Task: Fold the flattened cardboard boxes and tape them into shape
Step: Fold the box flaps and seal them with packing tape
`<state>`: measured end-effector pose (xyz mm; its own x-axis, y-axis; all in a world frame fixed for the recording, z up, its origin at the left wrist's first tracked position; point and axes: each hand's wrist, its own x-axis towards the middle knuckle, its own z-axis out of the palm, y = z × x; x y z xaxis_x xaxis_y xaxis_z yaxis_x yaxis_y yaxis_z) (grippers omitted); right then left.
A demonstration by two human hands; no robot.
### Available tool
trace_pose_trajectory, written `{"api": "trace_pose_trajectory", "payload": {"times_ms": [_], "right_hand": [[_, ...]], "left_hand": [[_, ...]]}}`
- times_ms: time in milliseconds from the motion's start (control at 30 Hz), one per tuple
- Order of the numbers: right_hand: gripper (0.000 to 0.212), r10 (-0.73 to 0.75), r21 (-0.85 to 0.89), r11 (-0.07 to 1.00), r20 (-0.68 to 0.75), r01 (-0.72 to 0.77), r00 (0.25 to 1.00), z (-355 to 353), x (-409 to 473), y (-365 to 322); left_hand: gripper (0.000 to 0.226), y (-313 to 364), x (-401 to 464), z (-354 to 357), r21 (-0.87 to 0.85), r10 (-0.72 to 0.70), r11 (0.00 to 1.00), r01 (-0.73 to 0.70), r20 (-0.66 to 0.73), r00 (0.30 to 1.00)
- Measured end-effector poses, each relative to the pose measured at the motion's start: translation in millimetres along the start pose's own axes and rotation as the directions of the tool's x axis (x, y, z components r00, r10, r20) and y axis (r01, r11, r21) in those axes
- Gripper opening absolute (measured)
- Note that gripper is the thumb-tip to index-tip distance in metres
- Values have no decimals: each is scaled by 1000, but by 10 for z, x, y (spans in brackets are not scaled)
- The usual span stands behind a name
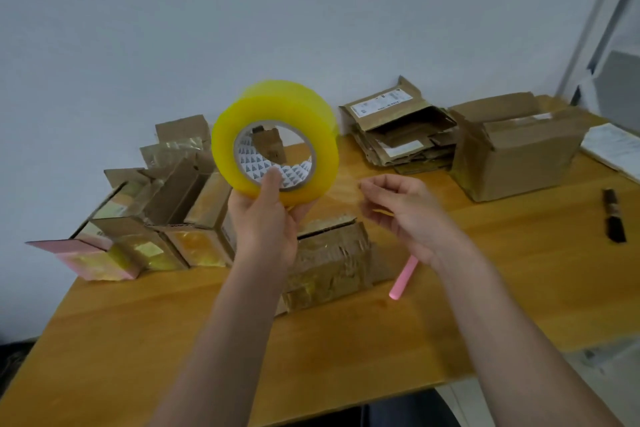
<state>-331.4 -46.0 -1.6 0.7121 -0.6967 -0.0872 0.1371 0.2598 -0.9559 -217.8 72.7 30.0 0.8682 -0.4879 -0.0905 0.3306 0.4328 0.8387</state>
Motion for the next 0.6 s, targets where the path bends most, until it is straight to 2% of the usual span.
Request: {"api": "trace_pose_trajectory", "payload": {"times_ms": [67,167,233,367,500,600], "right_hand": [[7,0,-148,989,-51,-8,999,-16,28,7],[7,-73,-396,918,-194,-10,978,-121,66,44],[8,-73,-390,921,-176,-2,982,-184,77,59],[10,13,-218,975,-135,-42,991,-136,69,151],[8,16,-283,956,-205,-75,979,-117,85,296],[8,7,-279,958,-206,-65,978,-108,67,376]], "left_hand": [[21,-83,-5,-88,74,31,997,-27,-47,998],[33,-169,17,-280,194,155,972,-130,-118,981],[37,-209,61,-407,240,200,957,-163,-138,970],[37,-326,72,-535,267,187,954,-134,-181,966],[38,-391,52,-560,332,267,923,-197,-183,946],[37,-414,26,-569,335,316,910,-242,-186,930]]}}
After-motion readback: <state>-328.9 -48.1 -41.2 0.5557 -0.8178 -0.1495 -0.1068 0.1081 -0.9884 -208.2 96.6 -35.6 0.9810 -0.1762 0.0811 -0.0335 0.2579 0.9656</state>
